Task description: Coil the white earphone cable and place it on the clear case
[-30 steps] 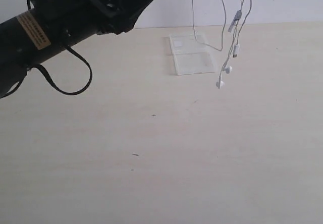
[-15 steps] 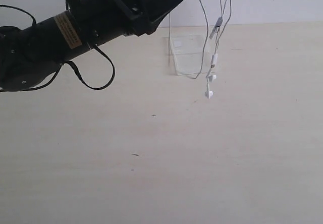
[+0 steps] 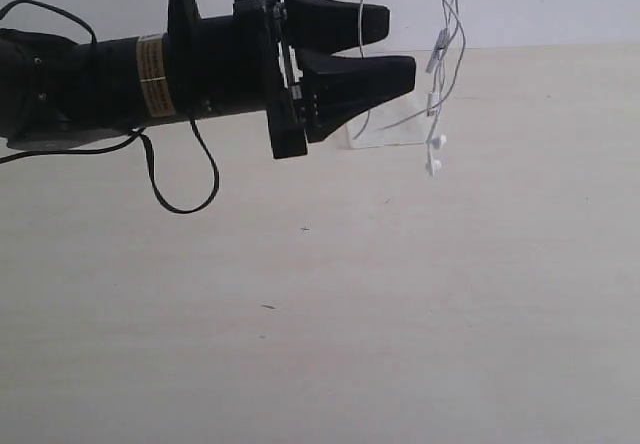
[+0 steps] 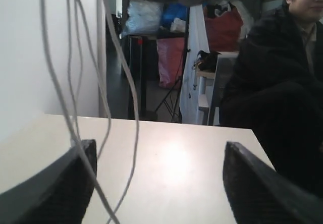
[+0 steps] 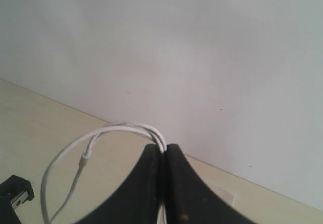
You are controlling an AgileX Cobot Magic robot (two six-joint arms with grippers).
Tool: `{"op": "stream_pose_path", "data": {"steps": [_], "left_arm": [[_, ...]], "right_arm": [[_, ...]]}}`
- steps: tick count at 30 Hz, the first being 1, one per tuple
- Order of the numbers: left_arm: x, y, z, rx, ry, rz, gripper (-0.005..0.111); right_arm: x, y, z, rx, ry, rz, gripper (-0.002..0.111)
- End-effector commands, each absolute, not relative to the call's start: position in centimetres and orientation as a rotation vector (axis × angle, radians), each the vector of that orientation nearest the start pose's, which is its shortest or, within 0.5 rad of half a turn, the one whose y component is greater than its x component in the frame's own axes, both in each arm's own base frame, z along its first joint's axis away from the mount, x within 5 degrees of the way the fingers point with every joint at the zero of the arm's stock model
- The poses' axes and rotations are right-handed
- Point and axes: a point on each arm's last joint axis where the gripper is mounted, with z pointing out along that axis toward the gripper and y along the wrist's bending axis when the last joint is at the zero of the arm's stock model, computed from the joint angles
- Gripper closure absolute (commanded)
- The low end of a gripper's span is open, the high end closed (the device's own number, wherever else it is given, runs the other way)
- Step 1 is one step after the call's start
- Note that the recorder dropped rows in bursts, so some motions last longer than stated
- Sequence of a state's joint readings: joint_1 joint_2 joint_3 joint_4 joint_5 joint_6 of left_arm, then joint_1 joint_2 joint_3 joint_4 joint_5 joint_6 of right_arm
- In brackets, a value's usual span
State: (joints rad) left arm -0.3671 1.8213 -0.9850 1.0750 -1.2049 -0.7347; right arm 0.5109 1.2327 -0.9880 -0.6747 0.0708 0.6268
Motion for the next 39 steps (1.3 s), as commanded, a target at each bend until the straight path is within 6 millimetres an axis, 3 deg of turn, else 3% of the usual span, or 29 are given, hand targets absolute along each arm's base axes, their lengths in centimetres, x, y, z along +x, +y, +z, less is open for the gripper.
{"op": "stream_pose_path", "data": {"steps": [1,10,15,26,31,39], "left_arm": [[30.5,-20.0,23.9,0.992,1.25,-1.108,0.039],[31.8,-19.6,24.6,0.801,1.277,-1.085,0.039],[31.7,-19.8,24.7,0.792,1.277,-1.089,0.039],[31.9,-23.4,24.4,0.788,1.432,-0.91,0.039],[32.0,-24.1,24.9,0.776,1.436,-0.904,0.039],[32.9,-24.5,22.6,0.755,1.489,-0.907,0.039]], "right_arm": [[24.9,13.6,36.7,-0.46,1.726,0.303,0.108],[24.9,13.6,36.7,-0.447,1.731,0.315,0.108],[24.9,13.6,36.7,-0.418,1.741,0.342,0.108],[25.9,14.2,35.3,-0.422,1.788,0.344,0.108],[25.8,14.2,35.4,-0.422,1.781,0.348,0.108],[25.3,13.9,36.2,-0.367,1.771,0.397,0.108]]}}
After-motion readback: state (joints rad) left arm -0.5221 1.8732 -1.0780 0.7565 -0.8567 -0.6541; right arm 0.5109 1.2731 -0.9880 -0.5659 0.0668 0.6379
